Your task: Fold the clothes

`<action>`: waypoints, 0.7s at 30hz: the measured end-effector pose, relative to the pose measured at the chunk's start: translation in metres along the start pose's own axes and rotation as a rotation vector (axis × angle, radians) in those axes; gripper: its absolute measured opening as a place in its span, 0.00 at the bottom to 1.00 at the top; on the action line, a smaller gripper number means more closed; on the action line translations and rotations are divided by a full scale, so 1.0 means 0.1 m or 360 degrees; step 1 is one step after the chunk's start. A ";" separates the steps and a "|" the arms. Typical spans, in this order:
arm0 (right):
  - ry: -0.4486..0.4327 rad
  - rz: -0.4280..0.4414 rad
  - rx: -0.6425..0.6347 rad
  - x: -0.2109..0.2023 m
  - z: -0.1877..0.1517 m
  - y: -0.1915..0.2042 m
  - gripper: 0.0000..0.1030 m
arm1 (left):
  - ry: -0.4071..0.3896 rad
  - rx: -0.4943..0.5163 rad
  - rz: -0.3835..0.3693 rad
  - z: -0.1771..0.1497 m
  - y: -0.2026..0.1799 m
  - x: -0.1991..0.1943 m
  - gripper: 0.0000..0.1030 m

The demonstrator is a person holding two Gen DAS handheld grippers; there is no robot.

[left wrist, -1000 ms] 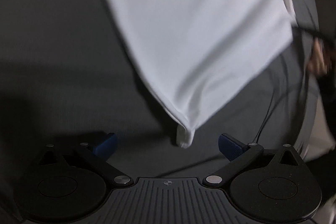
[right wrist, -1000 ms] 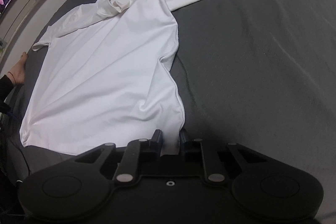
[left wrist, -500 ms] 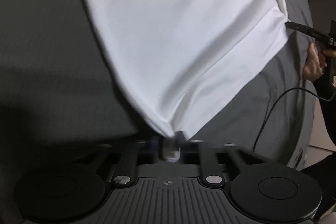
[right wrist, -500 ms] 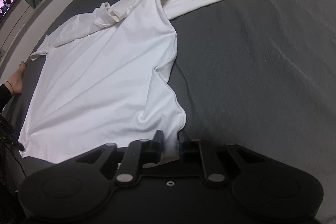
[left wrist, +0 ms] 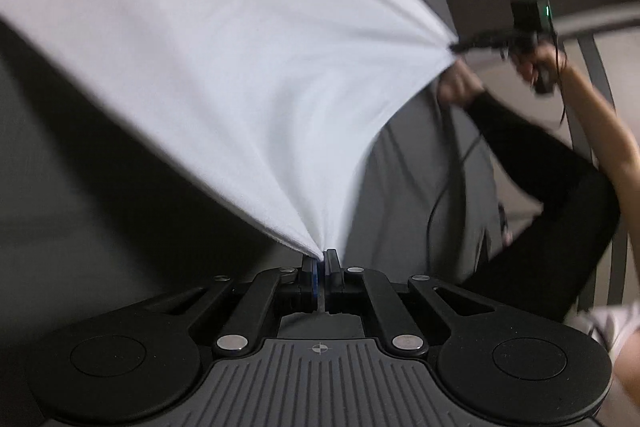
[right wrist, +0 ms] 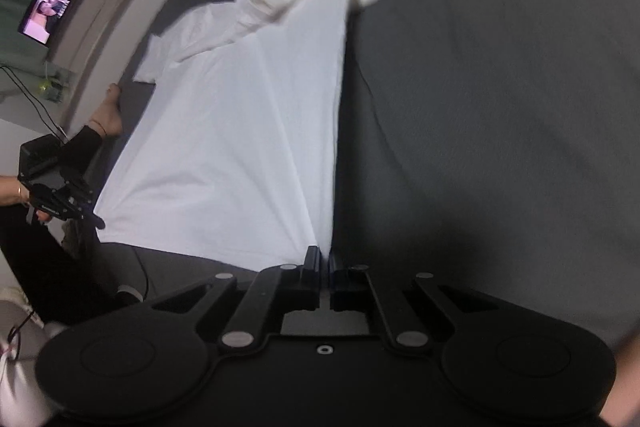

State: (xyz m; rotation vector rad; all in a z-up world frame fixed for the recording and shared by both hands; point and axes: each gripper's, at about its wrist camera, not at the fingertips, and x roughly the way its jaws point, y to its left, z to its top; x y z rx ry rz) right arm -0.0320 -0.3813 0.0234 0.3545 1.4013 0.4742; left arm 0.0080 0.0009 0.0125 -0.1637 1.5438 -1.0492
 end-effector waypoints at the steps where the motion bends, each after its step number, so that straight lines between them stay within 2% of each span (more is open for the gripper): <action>1: 0.0046 -0.0012 0.0027 -0.01 -0.07 -0.04 0.04 | 0.0046 0.0013 -0.0006 -0.02 -0.02 0.07 0.02; 6: 0.0313 -0.0100 0.0124 0.31 -0.32 -0.19 0.04 | 0.0294 0.0057 0.0008 -0.18 -0.09 0.52 0.02; 11: 0.0563 -0.0204 0.0062 0.72 -0.29 -0.15 0.04 | 0.0474 0.0064 0.0117 -0.24 -0.06 0.88 0.02; 14: 0.0614 -0.0270 0.0024 0.86 -0.24 -0.13 0.04 | 0.0543 0.0145 0.0234 -0.30 -0.07 0.97 0.02; 16: 0.0626 -0.0310 0.0009 0.95 -0.21 -0.12 0.05 | 0.0579 0.0135 0.0326 -0.33 -0.02 1.01 0.03; 21: 0.0671 -0.0426 -0.0086 1.13 -0.20 0.00 0.09 | 0.0626 0.0079 0.0346 -0.31 0.04 0.97 0.03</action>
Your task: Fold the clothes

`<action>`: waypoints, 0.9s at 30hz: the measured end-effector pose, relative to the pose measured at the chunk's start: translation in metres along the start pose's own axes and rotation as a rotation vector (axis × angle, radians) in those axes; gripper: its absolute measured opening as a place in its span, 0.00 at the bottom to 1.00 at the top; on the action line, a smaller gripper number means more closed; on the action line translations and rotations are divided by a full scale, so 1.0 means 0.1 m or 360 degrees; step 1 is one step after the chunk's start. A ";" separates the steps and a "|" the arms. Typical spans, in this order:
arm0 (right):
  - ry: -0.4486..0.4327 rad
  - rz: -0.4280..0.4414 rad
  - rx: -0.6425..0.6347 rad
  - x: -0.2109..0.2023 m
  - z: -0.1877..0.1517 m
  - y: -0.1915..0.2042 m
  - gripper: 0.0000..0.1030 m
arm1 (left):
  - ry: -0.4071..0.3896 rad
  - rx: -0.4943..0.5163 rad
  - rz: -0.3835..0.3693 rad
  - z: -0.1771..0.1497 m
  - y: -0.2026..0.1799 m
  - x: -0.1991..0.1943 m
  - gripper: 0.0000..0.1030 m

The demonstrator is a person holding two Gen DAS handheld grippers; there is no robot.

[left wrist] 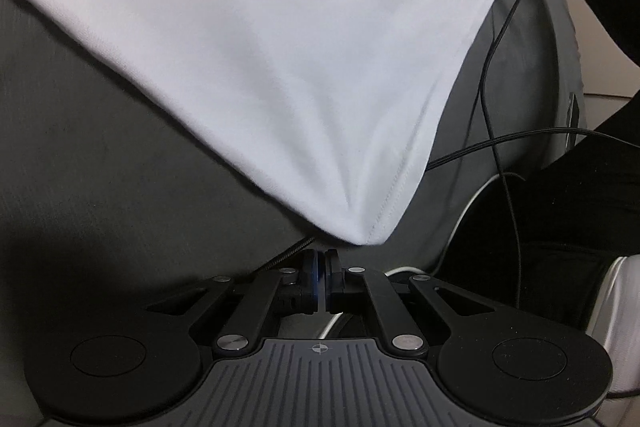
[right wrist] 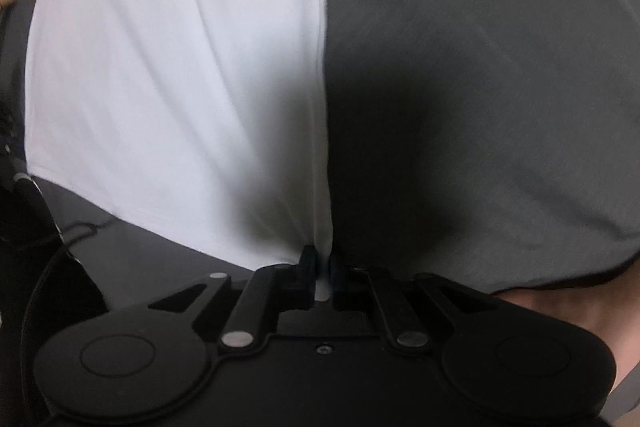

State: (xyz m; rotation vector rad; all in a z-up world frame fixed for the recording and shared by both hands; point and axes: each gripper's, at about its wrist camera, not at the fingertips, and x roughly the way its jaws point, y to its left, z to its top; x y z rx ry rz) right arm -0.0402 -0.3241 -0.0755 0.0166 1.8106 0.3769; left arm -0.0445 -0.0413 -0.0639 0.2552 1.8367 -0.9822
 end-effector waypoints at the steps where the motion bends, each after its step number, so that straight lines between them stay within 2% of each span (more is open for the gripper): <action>1: 0.0003 -0.0010 -0.0003 -0.01 0.01 0.02 0.16 | 0.0028 0.0006 0.0021 0.00 0.00 -0.02 0.03; 2: 0.0004 -0.0042 -0.0012 -0.02 0.01 0.05 0.23 | 0.0073 0.0029 0.0061 0.01 -0.02 -0.04 0.03; 3: 0.0007 -0.0091 -0.0031 -0.04 0.02 0.08 0.40 | 0.0116 0.0058 0.0099 0.02 -0.03 -0.07 0.08; 4: 0.0010 -0.0152 -0.0065 -0.07 0.02 0.12 0.50 | 0.0146 0.0083 0.0126 0.02 -0.05 -0.13 0.28; 5: 0.0004 -0.0210 -0.0107 -0.12 0.02 0.16 0.51 | 0.0171 0.0103 0.0144 0.02 -0.05 -0.20 0.46; 6: -0.0008 -0.0262 -0.0147 -0.18 0.03 0.21 0.51 | 0.0180 0.0104 0.0141 0.02 -0.03 -0.30 0.83; 7: -0.0021 -0.0313 -0.0187 -0.23 0.04 0.25 0.51 | 0.0153 0.0097 0.0129 0.01 0.00 -0.43 1.00; 10: -0.0228 -0.0381 -0.0292 -0.52 0.12 0.46 0.51 | -0.0089 0.0090 0.0144 0.05 0.10 -0.96 1.00; 11: -0.0344 -0.0391 -0.0343 -0.62 0.16 0.57 0.51 | -0.0217 0.0076 0.0172 0.07 0.16 -1.17 1.00; 13: -0.0576 -0.0432 -0.0456 -0.80 0.26 0.81 0.52 | -0.0543 0.0020 0.0338 0.16 0.27 -1.55 1.00; 15: -0.0805 -0.0645 -0.0673 -0.81 0.40 1.18 0.53 | -0.0862 -0.0007 0.0555 0.28 0.32 -1.86 1.00; 16: -0.0887 -0.0798 -0.0824 -0.76 0.47 1.39 0.57 | -0.1007 0.0029 0.0704 0.33 0.32 -1.96 1.00; 18: -0.0983 -0.1157 -0.1192 -0.57 0.57 1.75 0.59 | -0.1219 0.0214 0.1007 0.48 0.24 -2.08 1.00; 20: -0.0986 -0.1557 -0.1582 -0.29 0.72 1.99 0.59 | -0.1304 0.0492 0.1209 0.69 0.12 -2.06 1.00; 22: -0.0891 -0.1663 -0.1723 -0.12 0.90 1.95 0.57 | -0.1377 0.0761 0.1391 0.88 0.08 -2.09 1.00; 23: -0.0834 -0.1697 -0.1781 -0.03 0.99 1.91 0.56 | -0.1404 0.0862 0.1438 0.97 0.08 -2.11 1.00; 25: -0.0780 -0.1747 -0.1817 0.11 1.07 1.84 0.52 | -0.1430 0.0893 0.1362 1.19 -0.02 -2.15 1.00; 27: -0.0768 -0.1793 -0.1829 0.18 1.17 1.80 0.51 | -0.1403 0.0896 0.1300 1.45 -0.04 -2.17 1.00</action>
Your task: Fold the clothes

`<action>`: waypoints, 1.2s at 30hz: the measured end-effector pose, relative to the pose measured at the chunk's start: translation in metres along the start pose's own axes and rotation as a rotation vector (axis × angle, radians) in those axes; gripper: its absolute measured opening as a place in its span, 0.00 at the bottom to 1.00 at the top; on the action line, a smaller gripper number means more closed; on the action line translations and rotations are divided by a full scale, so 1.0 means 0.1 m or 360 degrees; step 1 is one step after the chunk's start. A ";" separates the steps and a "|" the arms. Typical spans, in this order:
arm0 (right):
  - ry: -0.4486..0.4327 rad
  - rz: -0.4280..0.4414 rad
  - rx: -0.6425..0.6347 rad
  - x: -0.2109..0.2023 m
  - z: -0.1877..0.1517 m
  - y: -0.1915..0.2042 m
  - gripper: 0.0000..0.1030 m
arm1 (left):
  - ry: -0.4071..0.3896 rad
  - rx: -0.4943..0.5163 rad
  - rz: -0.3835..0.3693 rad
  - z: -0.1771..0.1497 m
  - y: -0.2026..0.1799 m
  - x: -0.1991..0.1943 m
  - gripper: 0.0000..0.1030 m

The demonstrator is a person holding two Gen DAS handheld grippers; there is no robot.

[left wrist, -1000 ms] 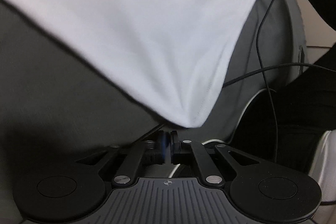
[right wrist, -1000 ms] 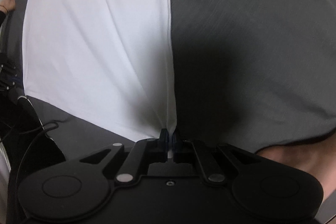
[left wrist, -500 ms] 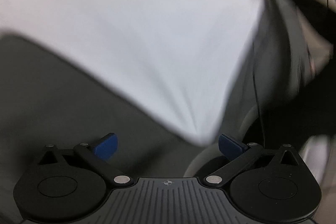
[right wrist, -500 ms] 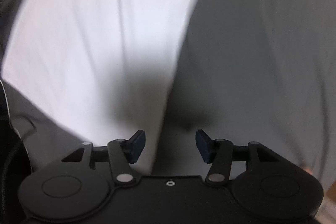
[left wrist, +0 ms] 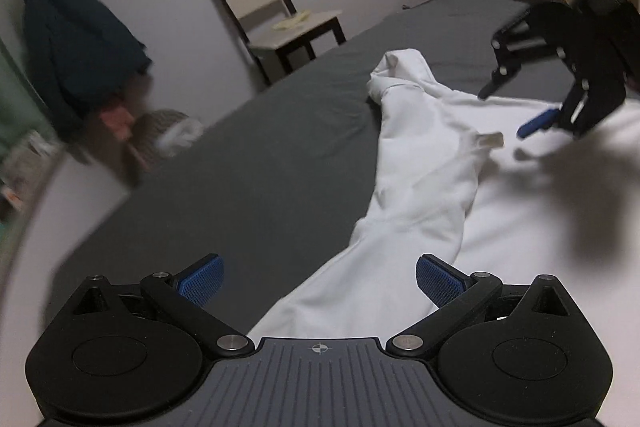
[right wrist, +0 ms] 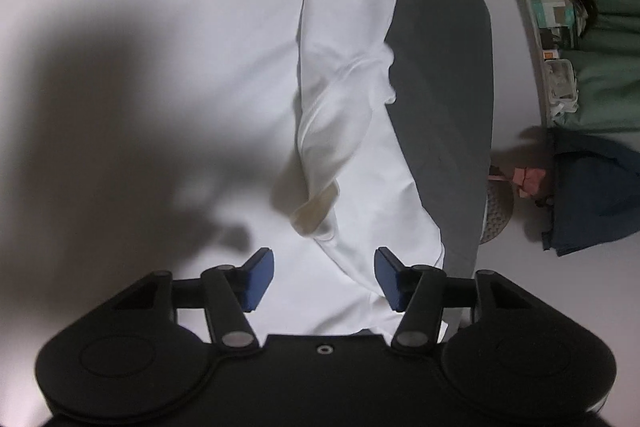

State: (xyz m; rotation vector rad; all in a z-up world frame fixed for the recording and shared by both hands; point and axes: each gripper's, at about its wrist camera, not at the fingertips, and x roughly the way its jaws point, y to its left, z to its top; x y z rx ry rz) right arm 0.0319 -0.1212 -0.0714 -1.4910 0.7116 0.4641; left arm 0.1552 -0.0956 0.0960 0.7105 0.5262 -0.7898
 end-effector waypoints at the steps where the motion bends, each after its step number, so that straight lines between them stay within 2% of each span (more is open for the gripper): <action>1: 0.0001 -0.0024 0.0000 0.09 -0.01 0.00 0.49 | 0.0004 0.0020 -0.0019 0.04 0.01 0.09 1.00; 4: -0.0044 -0.0030 0.0036 0.18 -0.04 -0.04 0.48 | 0.0021 0.0180 -0.0028 -0.05 0.00 0.28 1.00; 8: -0.0057 -0.0050 0.0036 0.23 -0.04 -0.03 0.48 | 0.0160 0.0250 -0.0080 -0.04 -0.06 0.75 0.99; 12: -0.0060 -0.0064 0.0101 0.30 -0.06 -0.09 0.45 | 0.0237 0.0095 -0.0180 -0.01 0.04 1.02 0.99; 14: -0.0072 -0.0044 0.0127 0.33 -0.08 -0.12 0.36 | 0.0285 0.0017 -0.0251 -0.01 0.08 1.13 0.99; 15: -0.0070 -0.0041 0.0121 0.35 -0.09 -0.13 0.32 | 0.0304 -0.0003 -0.0291 -0.02 0.07 1.18 0.95; 16: -0.0067 -0.0038 0.0114 0.37 -0.09 -0.13 0.19 | 0.0301 -0.0011 -0.0321 -0.04 0.05 1.20 0.89; 17: -0.0070 -0.0034 0.0123 0.38 -0.10 -0.15 0.13 | 0.0282 -0.0022 -0.0348 -0.05 0.04 1.20 0.85; 18: -0.0075 -0.0028 0.0141 0.39 -0.10 -0.18 0.10 | 0.0261 -0.0037 -0.0376 -0.07 0.04 1.18 0.68; 19: -0.0095 -0.0027 0.0181 0.38 -0.11 -0.23 0.08 | 0.0236 -0.0053 -0.0394 -0.09 0.05 1.16 0.42; 21: -0.0144 -0.0030 0.0294 0.34 -0.12 -0.36 0.07 | 0.0186 -0.0057 -0.0381 -0.15 0.07 1.09 0.19; 23: -0.0177 -0.0062 0.0403 0.30 -0.11 -0.50 0.07 | 0.0131 -0.0082 -0.0371 -0.24 0.12 1.00 0.11; 25: -0.0191 -0.0107 0.0522 0.29 -0.09 -0.66 0.07 | 0.0078 -0.0146 -0.0307 -0.35 0.22 0.92 0.02; 27: -0.0194 -0.0166 0.0604 0.32 -0.05 -0.81 0.06 | 0.0022 -0.0255 -0.0214 -0.46 0.36 0.87 0.02; 29: -0.0188 -0.0214 0.0663 0.37 0.01 -0.96 0.06 | -0.0011 -0.0359 -0.0178 -0.56 0.47 0.83 0.02; 32: -0.0160 -0.0208 0.0719 0.44 0.06 -1.10 0.07 | -0.0025 -0.0349 -0.0187 -0.60 0.51 0.78 0.03; 33: -0.0150 -0.0192 0.0726 0.45 0.07 -1.12 0.07 | -0.0015 -0.0341 -0.0218 -0.60 0.52 0.78 0.08; 35: -0.0131 -0.0150 0.0702 0.44 0.05 -1.10 0.07 | 0.0059 -0.0361 -0.0340 -0.57 0.52 0.83 0.31; 36: -0.0125 -0.0134 0.0677 0.42 0.04 -1.07 0.07 | 0.0089 -0.0372 -0.0383 -0.54 0.52 0.86 0.58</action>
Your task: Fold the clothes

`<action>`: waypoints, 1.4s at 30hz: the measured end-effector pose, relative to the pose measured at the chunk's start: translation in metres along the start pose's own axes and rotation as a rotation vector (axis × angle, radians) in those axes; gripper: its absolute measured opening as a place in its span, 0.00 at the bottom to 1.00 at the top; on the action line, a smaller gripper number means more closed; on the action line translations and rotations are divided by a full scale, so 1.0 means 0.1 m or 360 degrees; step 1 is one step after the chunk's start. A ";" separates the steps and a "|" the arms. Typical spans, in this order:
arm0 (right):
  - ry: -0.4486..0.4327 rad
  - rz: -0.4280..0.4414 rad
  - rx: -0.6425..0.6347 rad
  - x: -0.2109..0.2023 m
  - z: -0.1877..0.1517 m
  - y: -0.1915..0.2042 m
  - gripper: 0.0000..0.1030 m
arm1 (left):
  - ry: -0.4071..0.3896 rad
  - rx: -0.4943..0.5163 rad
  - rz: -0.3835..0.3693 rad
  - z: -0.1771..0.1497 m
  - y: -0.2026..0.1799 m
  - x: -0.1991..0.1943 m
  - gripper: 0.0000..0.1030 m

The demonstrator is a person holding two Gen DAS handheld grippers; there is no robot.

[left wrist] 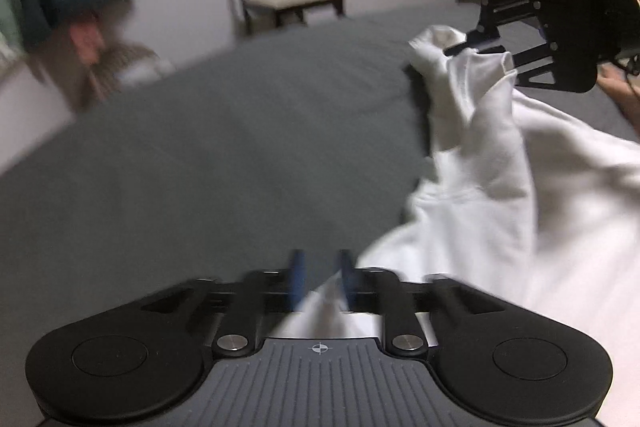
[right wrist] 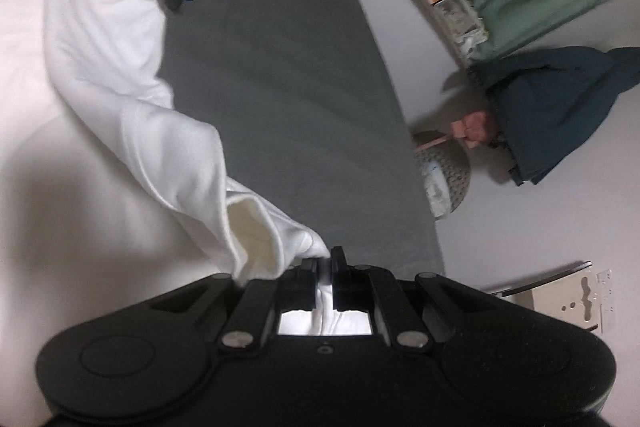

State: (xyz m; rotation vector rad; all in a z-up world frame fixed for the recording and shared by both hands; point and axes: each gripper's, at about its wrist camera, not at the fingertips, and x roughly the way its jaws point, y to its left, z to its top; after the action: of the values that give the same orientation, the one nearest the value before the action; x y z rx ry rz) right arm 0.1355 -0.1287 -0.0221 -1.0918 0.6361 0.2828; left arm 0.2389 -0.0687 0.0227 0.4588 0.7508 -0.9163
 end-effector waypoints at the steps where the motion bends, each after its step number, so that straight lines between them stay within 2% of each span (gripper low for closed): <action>1: 0.0007 0.0017 -0.0030 -0.03 -0.04 0.03 0.07 | -0.0006 0.0009 0.0003 0.02 -0.02 0.01 0.79; 4: 0.0031 0.0059 -0.0075 -0.11 -0.13 0.12 0.07 | -0.0076 0.0092 0.0046 0.05 -0.08 0.00 0.81; 7: 0.0053 0.0088 -0.0092 -0.15 -0.22 0.18 0.07 | 0.0008 0.0117 0.0039 0.09 -0.04 0.11 0.80; 8: 0.0057 0.0096 -0.0097 -0.16 -0.25 0.20 0.07 | 0.0042 0.0145 0.0028 0.11 -0.04 0.15 0.77; 10: 0.0057 0.0105 -0.0104 -0.18 -0.28 0.22 0.07 | 0.0119 0.0193 -0.0017 0.10 -0.05 0.19 0.59; 11: 0.0054 0.0105 -0.0097 -0.18 -0.29 0.21 0.07 | 0.0164 0.0214 -0.0047 0.09 -0.06 0.23 0.55; 12: 0.0050 0.0104 -0.0087 -0.18 -0.29 0.21 0.07 | 0.0191 0.0235 -0.0074 0.08 -0.08 0.25 0.43; 13: 0.0044 0.0100 -0.0077 -0.19 -0.29 0.20 0.07 | 0.0189 0.0248 -0.0101 0.07 -0.12 0.25 0.32; 14: 0.0038 0.0095 -0.0067 -0.20 -0.29 0.20 0.07 | 0.0175 0.0246 -0.0120 0.05 -0.16 0.22 0.29; 16: 0.0029 0.0089 -0.0056 -0.20 -0.29 0.18 0.07 | 0.0154 0.0250 -0.0143 0.03 -0.21 0.20 0.05; 20: 0.0024 0.0071 -0.0003 -0.16 -0.24 0.09 0.07 | 0.0026 0.0291 -0.0082 -0.08 -0.28 0.05 0.03; 24: 0.0006 0.0033 0.0121 -0.10 -0.16 -0.05 0.07 | -0.0200 0.0155 0.0129 -0.22 -0.14 -0.20 0.03; 27: -0.0008 -0.0010 0.0230 0.02 -0.03 -0.22 0.07 | -0.0303 0.0007 0.0349 -0.34 0.10 -0.37 0.03; 30: -0.0007 -0.0028 0.0453 0.27 0.22 -0.52 0.07 | -0.0319 -0.0140 0.0502 -0.44 0.31 -0.46 0.03; 33: 0.0029 0.0008 0.0686 0.63 0.46 -0.75 0.07 | -0.0247 -0.0199 0.0572 -0.53 0.39 -0.43 0.03; 37: 0.0156 0.0087 0.0938 1.16 0.66 -0.87 0.06 | -0.0176 -0.0224 0.0625 -0.64 0.40 -0.38 0.03; 40: 0.0263 0.0126 0.1089 1.42 0.67 -0.83 0.06 | -0.0117 -0.0291 0.0615 -0.69 0.40 -0.31 0.03; 42: 0.0262 0.0092 0.1212 1.44 0.60 -0.81 0.14 | -0.0068 -0.0339 0.0596 -0.71 0.41 -0.23 0.05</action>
State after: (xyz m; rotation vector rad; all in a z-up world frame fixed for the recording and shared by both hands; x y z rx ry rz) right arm 0.3109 -0.1250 -0.0319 -0.3652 0.8304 -0.0136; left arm 0.2375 0.0122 -0.0049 0.3736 0.6859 -0.4885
